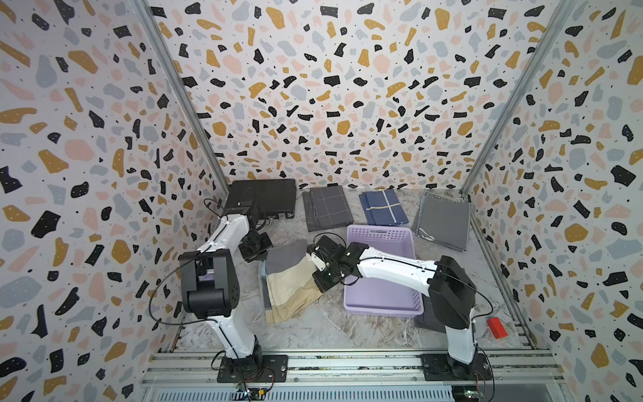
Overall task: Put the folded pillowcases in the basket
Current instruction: Pick up the pillowcase at the center of the board, then place the pillowcase in the basket.
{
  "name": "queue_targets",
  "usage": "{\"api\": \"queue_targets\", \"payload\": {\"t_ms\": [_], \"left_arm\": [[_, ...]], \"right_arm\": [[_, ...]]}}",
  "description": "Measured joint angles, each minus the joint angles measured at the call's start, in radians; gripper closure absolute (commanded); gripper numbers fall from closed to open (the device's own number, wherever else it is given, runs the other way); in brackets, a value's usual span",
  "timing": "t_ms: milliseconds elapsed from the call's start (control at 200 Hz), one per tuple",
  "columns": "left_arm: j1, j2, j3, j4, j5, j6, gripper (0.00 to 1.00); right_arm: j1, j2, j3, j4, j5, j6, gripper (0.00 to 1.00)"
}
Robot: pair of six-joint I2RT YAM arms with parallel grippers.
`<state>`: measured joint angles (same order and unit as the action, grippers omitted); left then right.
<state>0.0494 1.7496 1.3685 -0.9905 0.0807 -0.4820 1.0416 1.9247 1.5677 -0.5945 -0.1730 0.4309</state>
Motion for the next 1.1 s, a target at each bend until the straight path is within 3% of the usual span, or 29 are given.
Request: {"api": "queue_targets", "payload": {"t_ms": [265, 486, 646, 766, 936, 1096], "left_arm": [[-0.134, -0.165, 0.021, -0.017, 0.016, -0.041, 1.00], [-0.396, -0.204, 0.192, -0.027, 0.025, -0.094, 1.00], [-0.602, -0.103, 0.362, 0.005, 0.046, -0.107, 1.00], [-0.702, 0.045, 0.492, 0.034, 0.061, -0.106, 1.00], [-0.769, 0.235, 0.615, 0.054, 0.082, -0.109, 1.00], [-0.788, 0.307, 0.633, 0.052, 0.095, -0.122, 1.00]], "right_arm": [[0.005, -0.218, -0.047, -0.036, 0.092, 0.015, 1.00], [-0.038, -0.420, -0.265, -0.066, 0.172, 0.053, 1.00], [-0.142, -0.597, -0.438, -0.108, 0.223, 0.082, 1.00], [-0.237, -0.712, -0.534, -0.143, 0.238, 0.086, 1.00], [-0.341, -0.802, -0.640, -0.177, 0.233, 0.077, 1.00], [-0.420, -0.836, -0.688, -0.212, 0.220, 0.047, 1.00]]}}
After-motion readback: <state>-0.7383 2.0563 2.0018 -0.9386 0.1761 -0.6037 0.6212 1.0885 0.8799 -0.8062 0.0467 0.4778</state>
